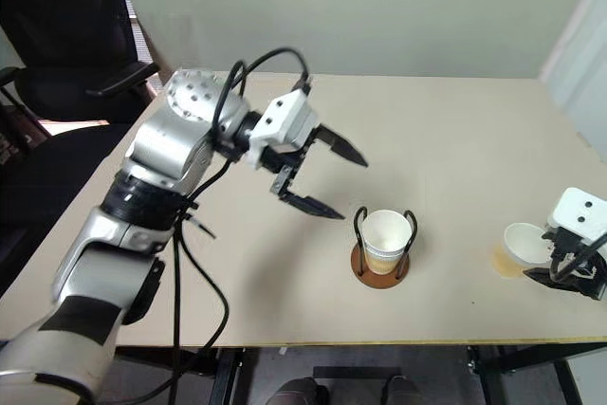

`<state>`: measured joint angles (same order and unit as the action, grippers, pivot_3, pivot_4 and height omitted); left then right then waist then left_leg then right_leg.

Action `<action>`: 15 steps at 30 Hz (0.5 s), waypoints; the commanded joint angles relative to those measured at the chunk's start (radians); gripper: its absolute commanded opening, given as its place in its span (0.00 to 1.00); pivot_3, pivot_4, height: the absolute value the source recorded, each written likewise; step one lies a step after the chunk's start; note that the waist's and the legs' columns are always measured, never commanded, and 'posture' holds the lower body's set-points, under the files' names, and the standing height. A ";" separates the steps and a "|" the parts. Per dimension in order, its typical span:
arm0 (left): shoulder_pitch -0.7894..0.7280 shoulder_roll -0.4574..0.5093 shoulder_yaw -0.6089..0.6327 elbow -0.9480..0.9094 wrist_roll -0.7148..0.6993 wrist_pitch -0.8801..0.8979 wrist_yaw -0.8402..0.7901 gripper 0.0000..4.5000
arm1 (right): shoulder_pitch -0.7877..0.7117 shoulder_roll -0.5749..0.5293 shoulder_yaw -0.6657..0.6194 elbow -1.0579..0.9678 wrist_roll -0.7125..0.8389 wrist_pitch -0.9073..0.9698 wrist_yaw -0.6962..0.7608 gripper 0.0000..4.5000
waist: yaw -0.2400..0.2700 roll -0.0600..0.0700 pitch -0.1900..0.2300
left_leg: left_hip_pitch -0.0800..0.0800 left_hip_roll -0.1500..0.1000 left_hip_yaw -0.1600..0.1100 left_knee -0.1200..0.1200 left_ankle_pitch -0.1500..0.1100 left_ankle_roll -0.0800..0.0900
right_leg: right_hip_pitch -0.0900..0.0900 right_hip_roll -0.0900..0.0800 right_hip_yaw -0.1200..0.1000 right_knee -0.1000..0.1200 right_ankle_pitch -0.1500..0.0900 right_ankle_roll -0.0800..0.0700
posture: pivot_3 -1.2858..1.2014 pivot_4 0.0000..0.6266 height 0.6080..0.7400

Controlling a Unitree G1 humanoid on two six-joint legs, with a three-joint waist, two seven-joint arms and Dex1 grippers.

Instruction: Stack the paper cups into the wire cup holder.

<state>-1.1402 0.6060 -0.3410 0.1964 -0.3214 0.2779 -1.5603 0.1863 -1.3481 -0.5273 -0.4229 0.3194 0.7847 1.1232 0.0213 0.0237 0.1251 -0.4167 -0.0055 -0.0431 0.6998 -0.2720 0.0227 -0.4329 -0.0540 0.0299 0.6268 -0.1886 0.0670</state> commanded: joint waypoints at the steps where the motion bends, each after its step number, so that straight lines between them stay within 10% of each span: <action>1: 0.019 0.036 0.054 -0.093 -0.007 0.047 0.024 1.00 | -0.054 -0.020 0.079 0.040 -0.031 -0.061 -0.014 0.82 | 0.001 0.000 0.000 | 0.000 0.000 0.000 0.000 0.000 0.000 | 0.000 0.000 0.000 0.000 0.000 0.000 | 0.52 0.24 1.00; 7: 0.072 0.075 0.073 -0.176 0.000 0.114 0.071 1.00 | -0.186 -0.005 0.282 0.122 -0.073 -0.127 -0.029 0.82 | 0.003 0.000 0.000 | 0.001 0.000 -0.001 0.000 0.000 0.000 | 0.002 0.000 0.000 -0.001 0.000 0.000 | 0.52 0.24 1.00; 15: 0.098 0.092 0.073 -0.245 -0.001 0.157 0.096 1.00 | -0.247 -0.005 0.381 0.199 -0.120 -0.191 -0.013 0.28 | 0.003 0.000 0.000 | 0.001 0.000 -0.001 -0.001 0.000 0.000 | 0.002 -0.001 0.000 -0.001 0.000 0.000 | 0.52 0.24 1.00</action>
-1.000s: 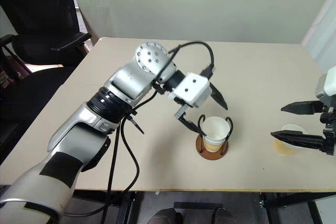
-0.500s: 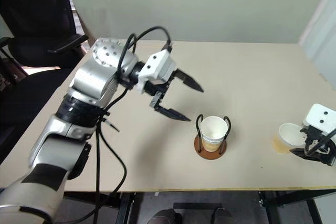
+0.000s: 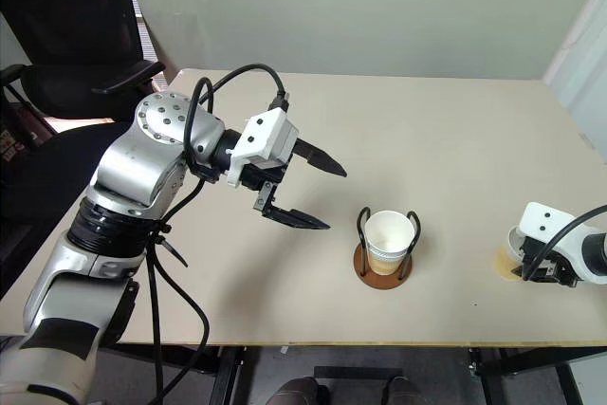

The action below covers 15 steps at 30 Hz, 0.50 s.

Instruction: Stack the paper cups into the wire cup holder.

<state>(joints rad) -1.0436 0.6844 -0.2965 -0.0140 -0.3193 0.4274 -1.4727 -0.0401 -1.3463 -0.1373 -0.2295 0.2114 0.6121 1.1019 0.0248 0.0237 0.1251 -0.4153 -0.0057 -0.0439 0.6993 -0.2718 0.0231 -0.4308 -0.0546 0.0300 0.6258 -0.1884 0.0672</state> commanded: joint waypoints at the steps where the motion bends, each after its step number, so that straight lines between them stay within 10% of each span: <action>1: 0.003 0.017 0.030 -0.034 -0.003 0.008 0.007 1.00 | -0.018 -0.008 -0.012 0.008 -0.012 -0.022 0.012 0.19 | 0.000 0.000 0.000 | 0.000 0.000 0.000 0.000 0.000 0.000 | 0.000 0.000 0.000 0.000 0.000 0.000 | 0.52 0.24 1.00; 4: 0.008 0.026 0.034 -0.027 -0.004 0.010 0.002 1.00 | 0.000 -0.017 -0.060 0.001 0.004 -0.020 0.036 0.02 | 0.000 0.000 0.000 | 0.000 0.000 0.000 0.000 0.000 0.000 | 0.000 0.000 0.000 0.000 0.000 0.000 | 0.52 0.24 1.00; 15: 0.047 0.114 0.068 0.021 -0.025 -0.011 -0.075 1.00 | -0.420 -0.215 -0.133 -0.139 0.292 0.042 0.236 0.02 | -0.010 0.002 0.000 | 0.000 0.001 0.000 -0.002 0.000 -0.001 | -0.002 0.000 0.000 0.001 -0.002 -0.004 | 0.52 0.24 1.00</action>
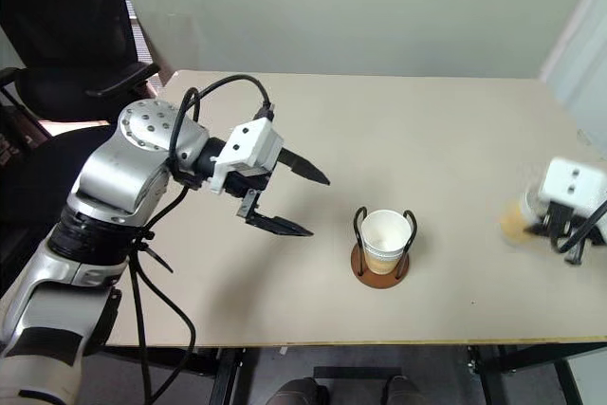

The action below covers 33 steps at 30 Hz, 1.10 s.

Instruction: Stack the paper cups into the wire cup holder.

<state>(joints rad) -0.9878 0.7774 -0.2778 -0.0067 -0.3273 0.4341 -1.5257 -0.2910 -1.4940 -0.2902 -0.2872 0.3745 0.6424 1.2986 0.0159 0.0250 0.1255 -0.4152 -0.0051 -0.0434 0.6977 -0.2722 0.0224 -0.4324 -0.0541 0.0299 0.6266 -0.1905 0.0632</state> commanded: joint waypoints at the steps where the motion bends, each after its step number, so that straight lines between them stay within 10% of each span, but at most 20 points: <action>1: -0.011 0.022 0.052 0.025 -0.016 -0.024 -0.026 1.00 | -0.266 -0.076 0.068 -0.101 0.170 0.020 0.056 0.02 | -0.002 0.001 0.000 | 0.000 0.000 0.000 -0.001 0.000 0.000 | -0.001 0.000 0.000 0.000 -0.001 -0.001 | 0.52 0.24 1.00; 8: 0.003 0.016 0.064 0.052 -0.014 -0.021 -0.012 1.00 | -0.775 0.125 0.459 -0.141 0.108 0.082 0.227 0.02 | -0.009 -0.005 0.000 | -0.001 0.000 -0.004 0.001 -0.001 0.000 | -0.002 0.001 -0.001 -0.001 -0.003 -0.003 | 0.52 0.24 1.00; 33: 0.041 0.023 0.081 0.015 -0.012 -0.013 0.046 1.00 | -0.728 0.408 0.683 -0.122 -0.161 -0.039 0.273 0.02 | -0.009 -0.005 0.000 | -0.003 0.000 -0.005 -0.001 0.000 -0.002 | -0.005 0.001 -0.002 0.001 -0.003 -0.005 | 0.52 0.24 1.00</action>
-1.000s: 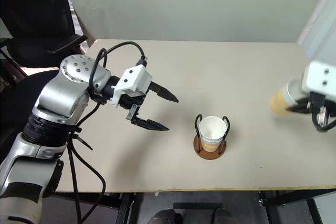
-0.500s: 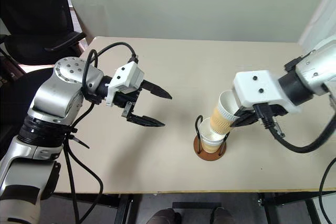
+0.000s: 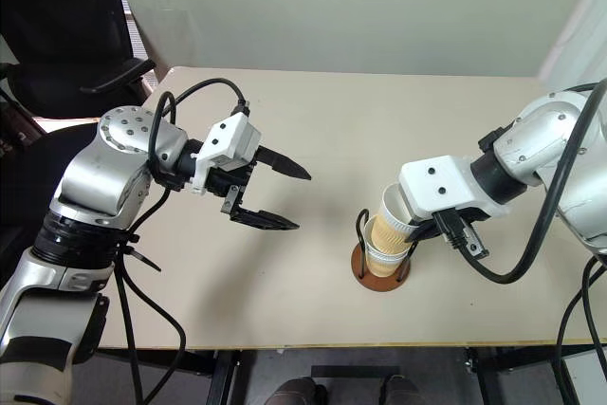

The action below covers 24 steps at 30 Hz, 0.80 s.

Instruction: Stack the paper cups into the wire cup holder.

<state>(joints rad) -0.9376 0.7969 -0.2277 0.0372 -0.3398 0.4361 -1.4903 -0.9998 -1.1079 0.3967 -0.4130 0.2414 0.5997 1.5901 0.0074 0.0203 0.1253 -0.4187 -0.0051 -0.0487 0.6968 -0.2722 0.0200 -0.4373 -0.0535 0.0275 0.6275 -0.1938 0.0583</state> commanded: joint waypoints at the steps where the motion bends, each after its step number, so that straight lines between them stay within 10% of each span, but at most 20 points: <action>1: -0.009 0.002 0.029 -0.027 0.003 -0.018 0.013 1.00 | -0.037 0.042 -0.007 0.008 -0.023 0.024 -0.023 0.05 | -0.001 0.000 0.000 | 0.000 0.000 0.000 0.000 0.000 0.000 | 0.000 0.000 0.000 0.000 0.000 0.000 | 0.52 0.24 1.00; 10: -0.006 0.004 0.026 0.003 0.029 -0.037 0.026 1.00 | -0.184 0.115 -0.131 0.057 0.126 0.358 -0.080 0.65 | -0.001 0.000 0.000 | -0.001 0.000 0.000 0.000 0.000 0.000 | 0.000 0.000 0.000 -0.001 0.000 -0.001 | 0.52 0.24 1.00; 24: 0.168 0.095 0.232 -0.004 0.014 0.094 0.254 1.00 | 0.377 -0.074 -0.741 -0.001 0.231 0.581 -0.396 0.65 | 0.002 -0.001 0.000 | 0.001 0.000 0.001 -0.012 0.003 -0.007 | -0.004 0.000 0.001 0.000 -0.003 -0.003 | 0.52 0.24 1.00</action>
